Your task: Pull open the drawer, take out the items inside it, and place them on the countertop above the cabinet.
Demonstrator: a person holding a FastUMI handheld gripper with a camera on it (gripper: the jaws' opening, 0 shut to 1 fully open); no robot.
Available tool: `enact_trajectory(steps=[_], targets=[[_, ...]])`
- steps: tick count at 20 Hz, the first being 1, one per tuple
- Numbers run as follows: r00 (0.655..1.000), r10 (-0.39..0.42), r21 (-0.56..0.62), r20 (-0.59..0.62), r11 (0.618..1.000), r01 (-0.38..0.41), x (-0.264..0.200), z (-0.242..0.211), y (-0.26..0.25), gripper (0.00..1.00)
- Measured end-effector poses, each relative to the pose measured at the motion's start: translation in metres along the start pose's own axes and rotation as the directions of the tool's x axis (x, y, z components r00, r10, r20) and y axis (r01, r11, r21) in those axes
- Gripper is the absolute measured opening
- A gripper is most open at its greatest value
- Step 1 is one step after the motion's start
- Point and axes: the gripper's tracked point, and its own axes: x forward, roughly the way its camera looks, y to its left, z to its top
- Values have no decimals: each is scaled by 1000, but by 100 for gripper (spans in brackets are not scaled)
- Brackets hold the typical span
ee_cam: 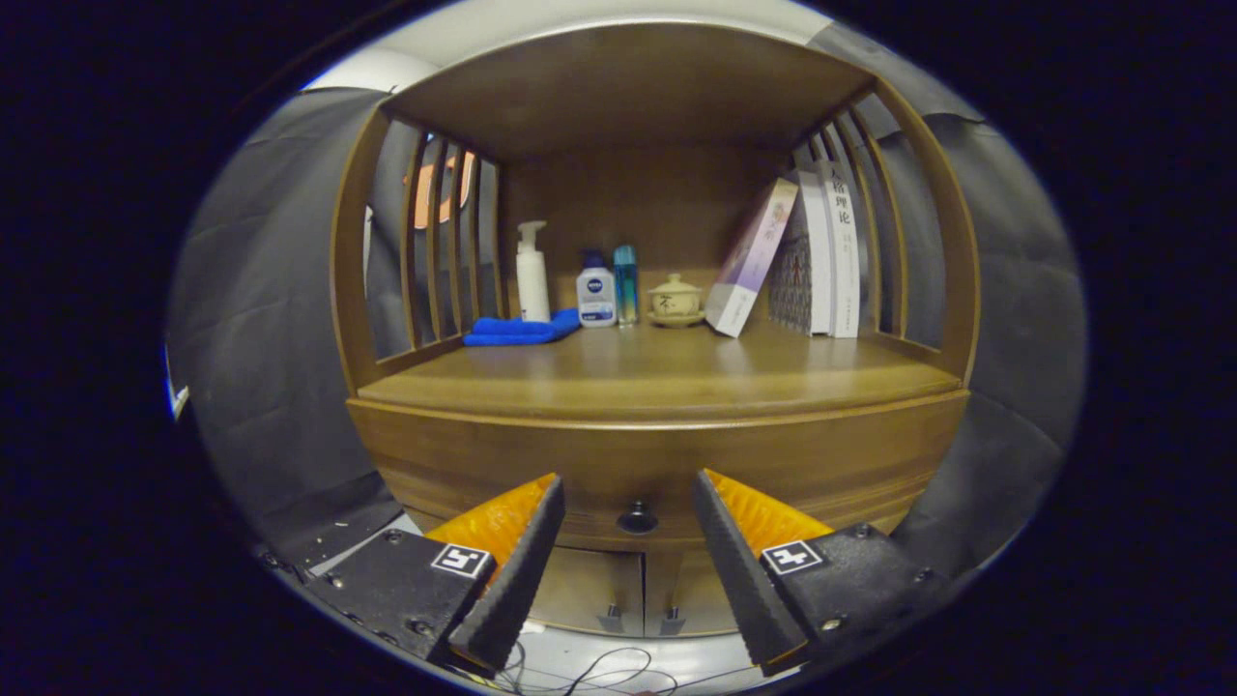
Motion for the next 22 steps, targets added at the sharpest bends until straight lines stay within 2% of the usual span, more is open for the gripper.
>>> enact_trajectory(steps=[3, 7, 16, 22], targets=[[998, -29, -2, -47, 1000, 29, 18, -20, -2, 81], [997, -67, -39, -37, 997, 66, 32, -26, -5, 69], [989, -137, -31, -47, 990, 136, 39, -34, -6, 35], [991, -132, -32, -37, 991, 130, 41, -35, -7, 25]])
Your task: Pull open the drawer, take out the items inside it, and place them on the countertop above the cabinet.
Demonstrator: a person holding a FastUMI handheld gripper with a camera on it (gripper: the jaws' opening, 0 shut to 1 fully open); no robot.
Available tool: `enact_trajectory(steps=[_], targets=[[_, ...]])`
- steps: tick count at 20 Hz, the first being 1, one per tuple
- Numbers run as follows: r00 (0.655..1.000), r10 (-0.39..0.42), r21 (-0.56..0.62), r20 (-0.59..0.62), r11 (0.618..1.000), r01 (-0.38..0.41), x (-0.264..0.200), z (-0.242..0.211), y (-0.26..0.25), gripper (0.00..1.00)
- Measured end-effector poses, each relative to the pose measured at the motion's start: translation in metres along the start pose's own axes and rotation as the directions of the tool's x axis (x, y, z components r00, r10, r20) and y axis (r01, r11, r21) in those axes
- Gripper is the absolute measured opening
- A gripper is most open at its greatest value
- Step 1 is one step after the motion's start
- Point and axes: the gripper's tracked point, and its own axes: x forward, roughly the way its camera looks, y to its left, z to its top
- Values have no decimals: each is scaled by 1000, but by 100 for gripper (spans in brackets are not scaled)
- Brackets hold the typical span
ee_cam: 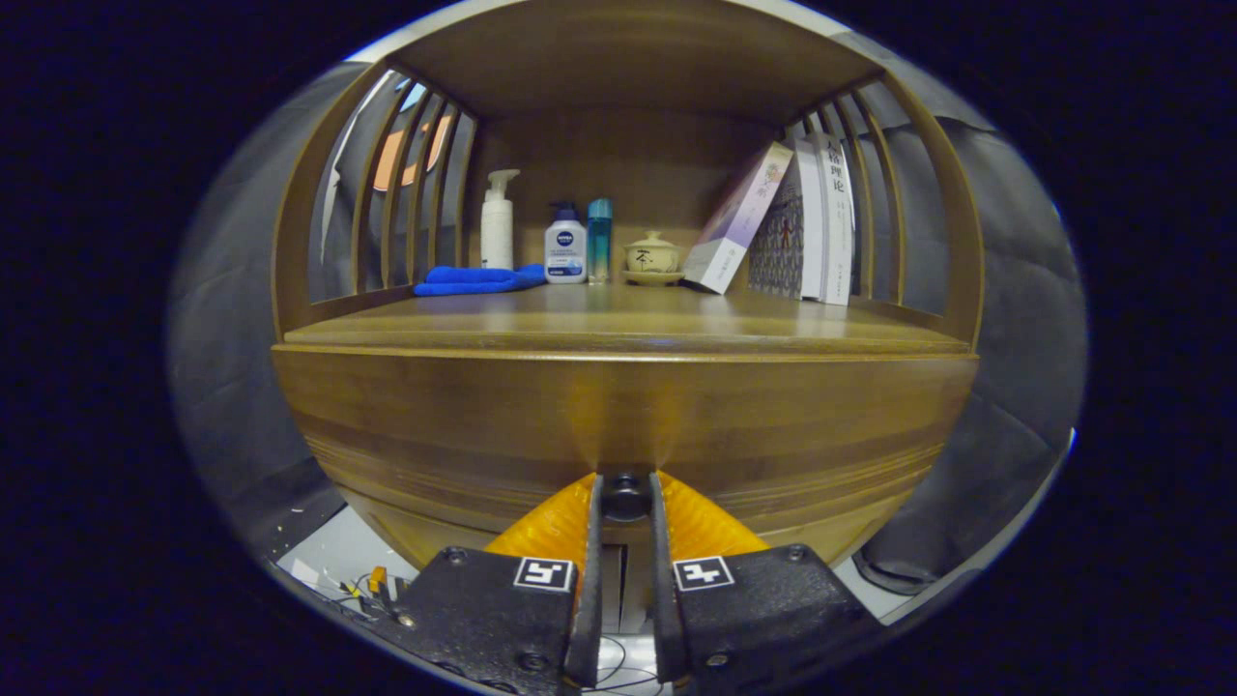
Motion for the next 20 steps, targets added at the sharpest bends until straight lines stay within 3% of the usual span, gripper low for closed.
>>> enact_trajectory(steps=[6, 20], targets=[[1000, 8, -6, -26, 1000, -9, -3, -2, -3, 21], [998, 40, -39, -51, 998, -42, -65, -24, -6, 21]])
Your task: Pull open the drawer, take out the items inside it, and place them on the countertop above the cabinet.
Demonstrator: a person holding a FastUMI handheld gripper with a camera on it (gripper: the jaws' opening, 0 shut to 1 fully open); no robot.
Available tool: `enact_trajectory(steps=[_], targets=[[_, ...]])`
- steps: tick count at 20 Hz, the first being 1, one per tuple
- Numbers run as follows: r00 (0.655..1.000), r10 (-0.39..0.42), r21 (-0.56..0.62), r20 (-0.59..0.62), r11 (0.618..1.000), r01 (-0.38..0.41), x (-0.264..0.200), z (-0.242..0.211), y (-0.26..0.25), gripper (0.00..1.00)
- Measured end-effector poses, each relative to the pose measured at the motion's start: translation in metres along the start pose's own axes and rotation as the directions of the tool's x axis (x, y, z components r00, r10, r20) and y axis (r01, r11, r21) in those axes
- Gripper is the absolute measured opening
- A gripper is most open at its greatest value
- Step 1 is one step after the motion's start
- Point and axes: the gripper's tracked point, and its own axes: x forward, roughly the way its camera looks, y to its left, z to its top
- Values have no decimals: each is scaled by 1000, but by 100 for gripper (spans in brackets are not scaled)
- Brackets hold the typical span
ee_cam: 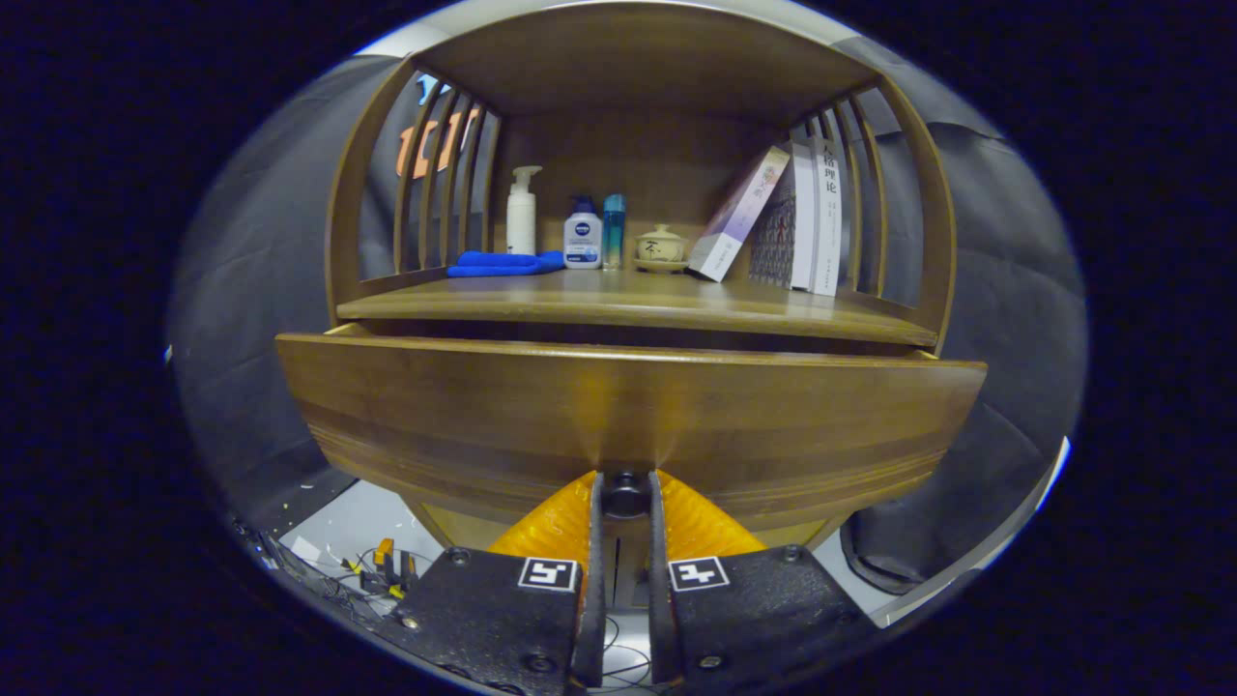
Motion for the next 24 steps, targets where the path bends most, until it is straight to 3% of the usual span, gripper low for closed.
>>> enact_trajectory(steps=[12, 24], targets=[[998, 43, -29, -40, 999, -44, -63, -34, 2, 21], [994, 78, -81, -82, 993, -85, -88, -46, 2, 24]])
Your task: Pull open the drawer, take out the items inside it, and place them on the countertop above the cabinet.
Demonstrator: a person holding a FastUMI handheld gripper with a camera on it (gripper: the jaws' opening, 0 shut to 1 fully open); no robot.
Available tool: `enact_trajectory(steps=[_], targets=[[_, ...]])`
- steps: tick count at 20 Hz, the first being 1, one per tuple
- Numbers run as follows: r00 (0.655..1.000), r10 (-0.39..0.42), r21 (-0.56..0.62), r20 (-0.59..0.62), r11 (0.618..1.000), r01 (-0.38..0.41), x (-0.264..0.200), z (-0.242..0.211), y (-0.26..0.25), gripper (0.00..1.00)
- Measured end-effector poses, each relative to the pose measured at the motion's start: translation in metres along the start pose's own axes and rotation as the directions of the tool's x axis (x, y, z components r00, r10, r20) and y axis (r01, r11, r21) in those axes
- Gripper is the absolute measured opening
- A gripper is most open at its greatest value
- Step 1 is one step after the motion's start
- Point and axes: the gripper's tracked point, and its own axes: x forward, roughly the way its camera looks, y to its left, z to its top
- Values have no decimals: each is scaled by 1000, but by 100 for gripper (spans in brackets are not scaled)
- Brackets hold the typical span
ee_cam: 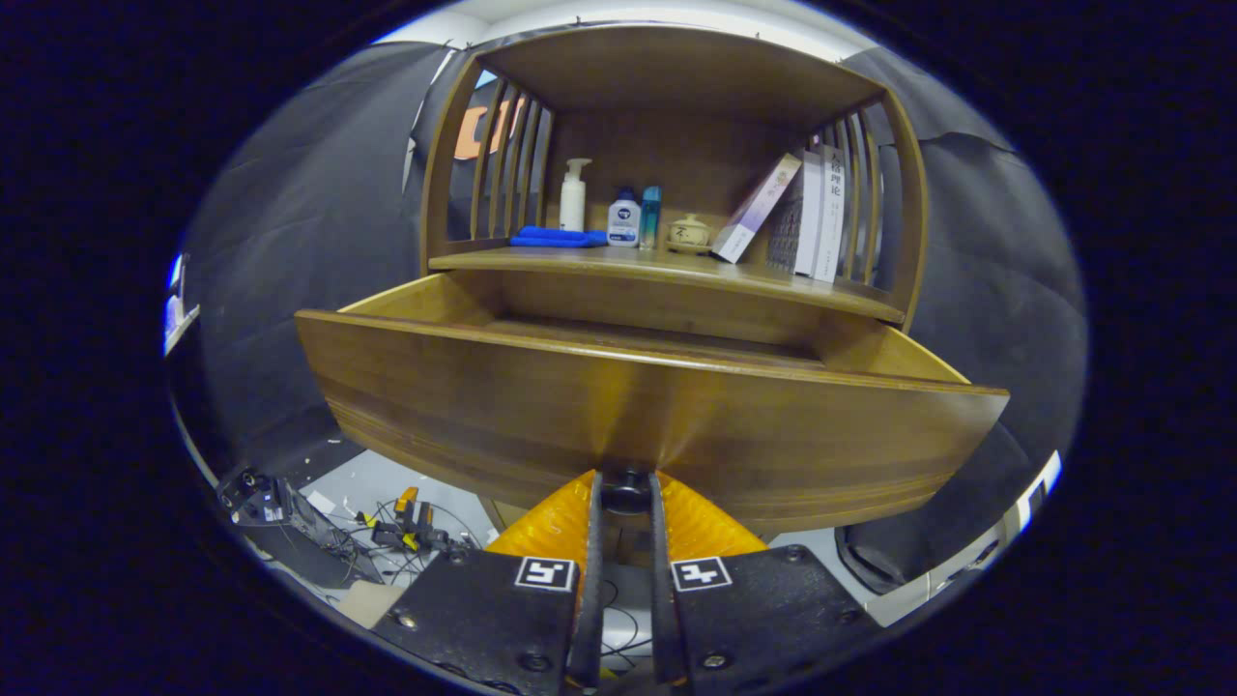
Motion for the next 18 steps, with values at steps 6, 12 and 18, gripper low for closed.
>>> enact_trajectory(steps=[6, 12, 18], targets=[[994, 102, 11, -43, 995, -101, -19, 18, 4, 43], [977, 208, 56, -42, 977, -205, -37, 60, 15, 65], [978, 202, -35, 53, 979, -200, -37, 123, 0, 68]])
